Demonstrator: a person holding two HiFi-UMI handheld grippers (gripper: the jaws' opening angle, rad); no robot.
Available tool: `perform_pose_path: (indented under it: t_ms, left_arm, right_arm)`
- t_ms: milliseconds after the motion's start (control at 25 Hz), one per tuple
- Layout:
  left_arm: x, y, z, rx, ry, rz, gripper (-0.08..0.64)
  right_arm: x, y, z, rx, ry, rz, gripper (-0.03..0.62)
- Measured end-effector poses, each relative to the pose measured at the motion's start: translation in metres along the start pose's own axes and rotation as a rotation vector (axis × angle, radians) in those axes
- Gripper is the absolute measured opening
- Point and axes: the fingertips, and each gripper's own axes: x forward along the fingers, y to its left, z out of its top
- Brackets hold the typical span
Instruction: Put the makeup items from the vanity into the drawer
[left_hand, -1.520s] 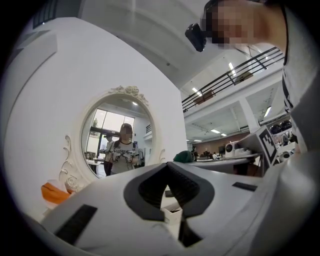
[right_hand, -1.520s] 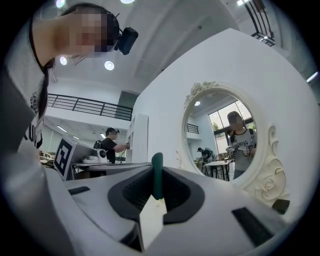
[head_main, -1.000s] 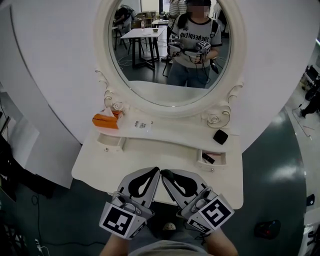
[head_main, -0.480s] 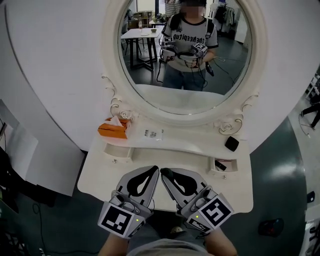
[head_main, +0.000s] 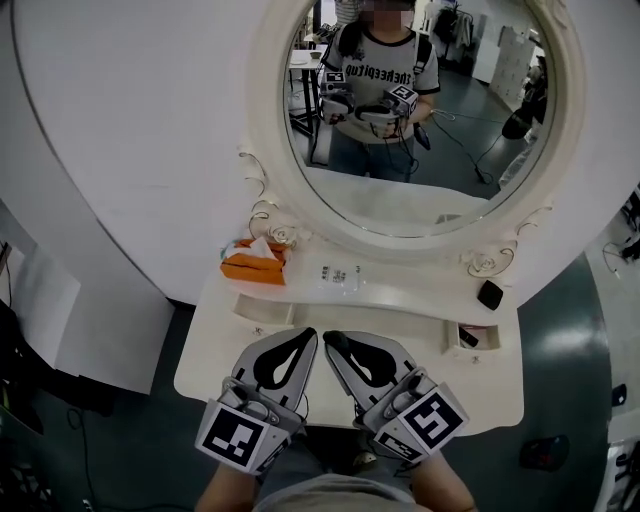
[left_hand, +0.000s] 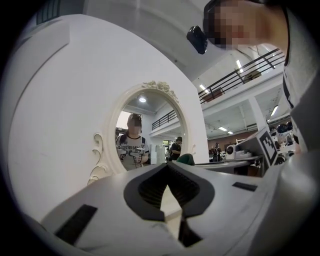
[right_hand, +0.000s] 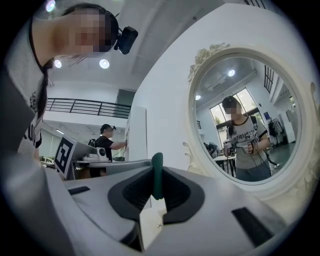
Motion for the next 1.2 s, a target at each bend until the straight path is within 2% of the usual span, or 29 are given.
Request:
perform_pose_path:
  t_ms: [280,480,840,1000,1120,1200]
  left_arm:
    - [-0.024,0.039,-0.014,-0.038,0.048,0.025,0.018]
    - [-0.037,0.069,-0.013,-0.017,-0.01,0.055,0.018]
    - [-0.056,0.098,-0.037,-0.07,0.092,0.057,0.018]
    - [-0.061,0.11,-0.041,-0.075,0.101,0.063,0.018]
    - [-0.06,0.121,-0.038,-0.046,0.056,0.067,0.018]
    - [-0.06,0.124,-0.042,-0.053,0.078,0.063,0.018]
  right_arm:
    - [0.04,0.015,-0.012,0.007,0.025,0.014,0.057]
    - [0.065,0.026,-0.022,0.011,0.046,0.026,0.057]
    - [0.1,0.035,-0.041,0.022,0.074,0.025,0.057]
    - [0.112,0.035,-0.048,0.024,0.084,0.017,0.057]
    - [0.119,0.034,-0.053,0.027,0.093,0.012,0.057]
    - [0.124,0.032,-0.057,0.032,0.101,0.007,0.058]
